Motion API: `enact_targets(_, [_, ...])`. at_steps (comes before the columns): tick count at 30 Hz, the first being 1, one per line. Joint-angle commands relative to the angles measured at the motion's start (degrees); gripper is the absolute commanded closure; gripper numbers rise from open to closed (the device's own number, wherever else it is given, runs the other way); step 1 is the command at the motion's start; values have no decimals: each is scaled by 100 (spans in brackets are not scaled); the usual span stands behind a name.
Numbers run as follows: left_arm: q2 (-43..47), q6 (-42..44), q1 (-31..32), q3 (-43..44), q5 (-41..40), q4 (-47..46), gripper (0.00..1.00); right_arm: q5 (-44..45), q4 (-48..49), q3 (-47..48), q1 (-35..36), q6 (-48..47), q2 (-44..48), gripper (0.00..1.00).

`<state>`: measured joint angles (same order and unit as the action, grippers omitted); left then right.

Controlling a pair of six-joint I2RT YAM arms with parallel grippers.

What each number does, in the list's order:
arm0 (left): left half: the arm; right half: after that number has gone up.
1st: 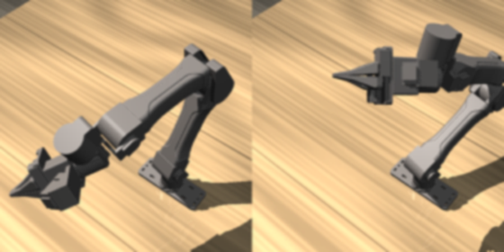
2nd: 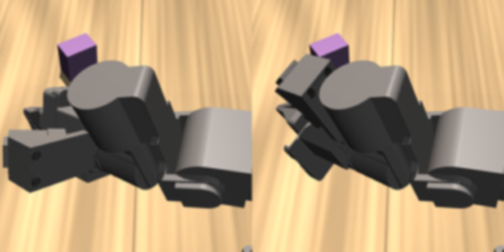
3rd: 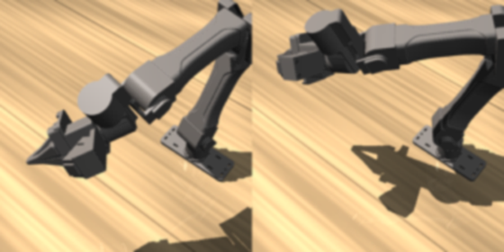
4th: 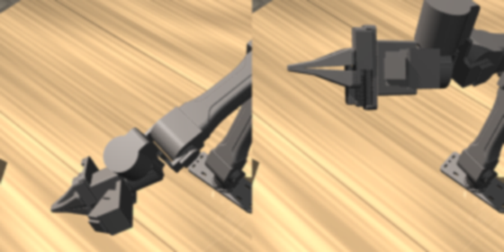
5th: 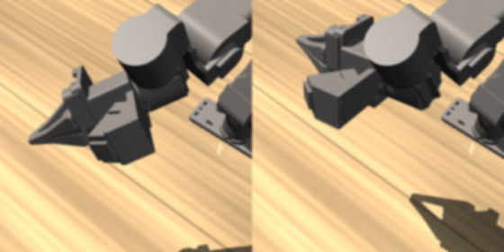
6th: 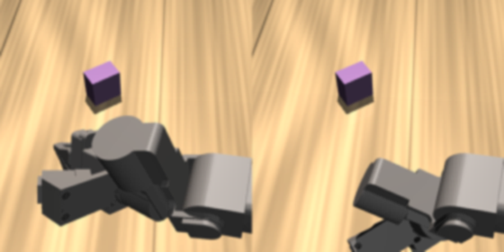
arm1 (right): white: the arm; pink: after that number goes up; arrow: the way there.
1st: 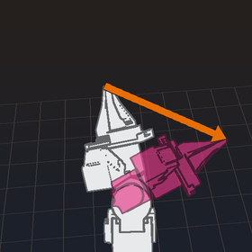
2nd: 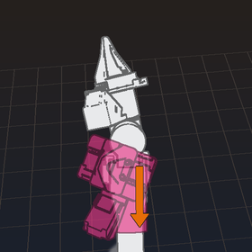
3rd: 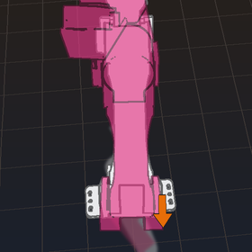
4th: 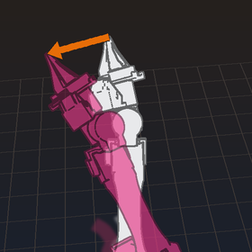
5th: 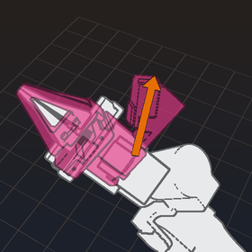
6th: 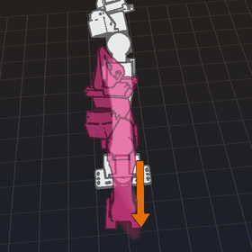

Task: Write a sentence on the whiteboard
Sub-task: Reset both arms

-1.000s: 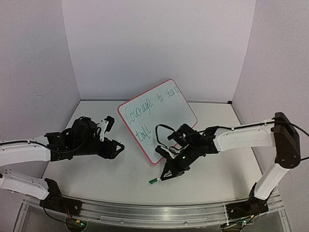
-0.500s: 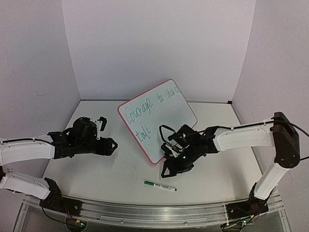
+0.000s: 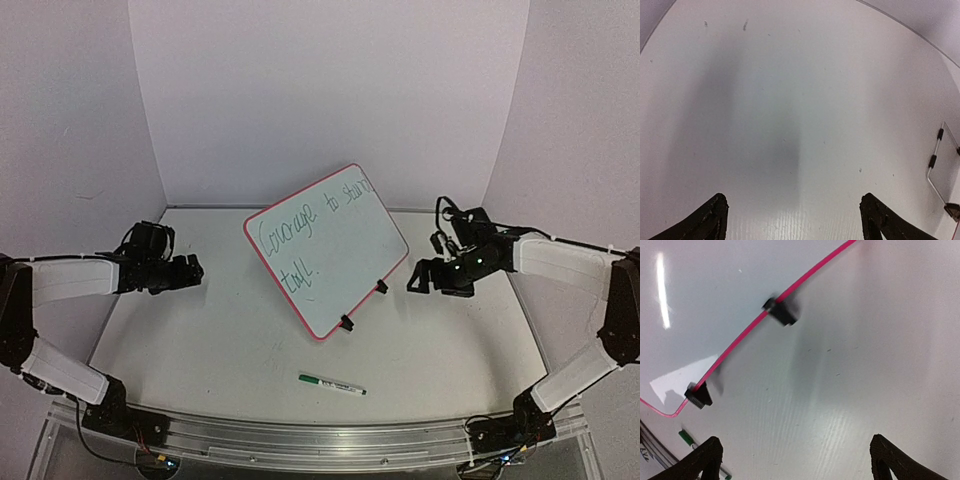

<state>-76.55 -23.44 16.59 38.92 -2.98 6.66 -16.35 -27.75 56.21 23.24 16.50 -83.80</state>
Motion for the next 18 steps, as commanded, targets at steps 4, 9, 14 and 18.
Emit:
enact_targets(4, [162,510,-769,1211,-863,-148,4,573,250,45,-1610,-505,932,2])
enact_targets(9, [745,1098,-767,876,-1704,-1032,1,1110,1592,-776,-1726,-587,1995,2])
enact_targets(14, [1060,1676,-756,27,-1994,-2147,0,1525,3273,-2082,-1731,-544,2821,2])
enact_targets(18, [954,1760,-761,-448,-2398,-2468,0,1873,4138,-2903,-1733,-652,3193,2])
